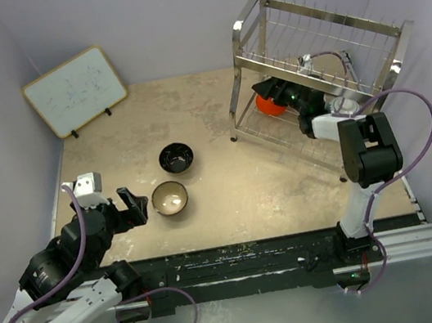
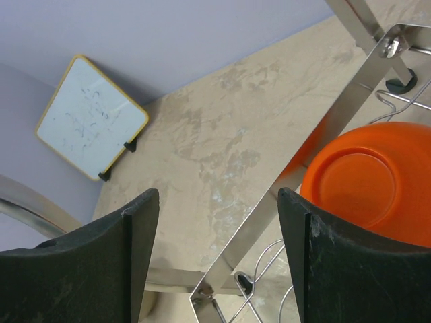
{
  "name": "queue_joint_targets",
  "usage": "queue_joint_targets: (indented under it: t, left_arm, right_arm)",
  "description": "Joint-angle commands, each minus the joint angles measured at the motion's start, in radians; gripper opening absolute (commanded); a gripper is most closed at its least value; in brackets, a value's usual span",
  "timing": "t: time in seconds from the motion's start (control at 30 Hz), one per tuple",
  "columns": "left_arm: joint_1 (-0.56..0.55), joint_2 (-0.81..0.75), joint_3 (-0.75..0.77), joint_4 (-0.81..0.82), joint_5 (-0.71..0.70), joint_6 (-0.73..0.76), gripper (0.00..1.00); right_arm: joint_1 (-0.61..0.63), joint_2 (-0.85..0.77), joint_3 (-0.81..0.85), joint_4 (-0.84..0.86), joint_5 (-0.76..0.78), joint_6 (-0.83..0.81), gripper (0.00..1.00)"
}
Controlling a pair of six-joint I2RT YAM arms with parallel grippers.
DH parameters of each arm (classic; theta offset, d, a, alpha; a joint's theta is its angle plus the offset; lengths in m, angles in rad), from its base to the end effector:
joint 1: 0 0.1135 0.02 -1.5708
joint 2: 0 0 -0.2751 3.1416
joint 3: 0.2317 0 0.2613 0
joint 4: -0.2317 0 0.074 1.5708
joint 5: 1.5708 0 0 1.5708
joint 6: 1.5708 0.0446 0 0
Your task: Load the bowls into the dish rack
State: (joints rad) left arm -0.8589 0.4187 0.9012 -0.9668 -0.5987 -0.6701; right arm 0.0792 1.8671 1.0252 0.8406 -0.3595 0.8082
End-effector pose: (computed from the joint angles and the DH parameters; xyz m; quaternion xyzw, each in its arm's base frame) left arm 0.0610 -0.0322 0.3449 -0.0747 0.8287 -0.1597 0.5312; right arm 0.4276 0.0497 0.2267 0.1301 0.6955 0.4127 0.5736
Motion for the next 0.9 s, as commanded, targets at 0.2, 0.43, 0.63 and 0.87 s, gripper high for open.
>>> queue_joint_targets:
  t: [0.2, 0.43, 0.63, 0.87]
  left_arm:
    - [-0.004, 0.012, 0.004, 0.022, -0.009, -0.004, 0.99]
    - [-0.005, 0.011, 0.005, 0.020, -0.009, -0.004, 0.99]
    - [-0.005, 0.006, 0.005, 0.019, -0.011, -0.005, 0.99]
    - [-0.004, 0.006, 0.005, 0.017, -0.013, -0.006, 0.99]
  right_arm:
    - [0.017, 0.044, 0.046, -0.028, 0.023, -0.041, 0.72]
    - [0.018, 0.067, 0.119, -0.126, 0.106, -0.097, 0.72]
    - [0.017, 0.120, 0.216, -0.212, 0.145, -0.129, 0.73]
    - [0.017, 0.153, 0.254, -0.198, 0.145, -0.168, 0.72]
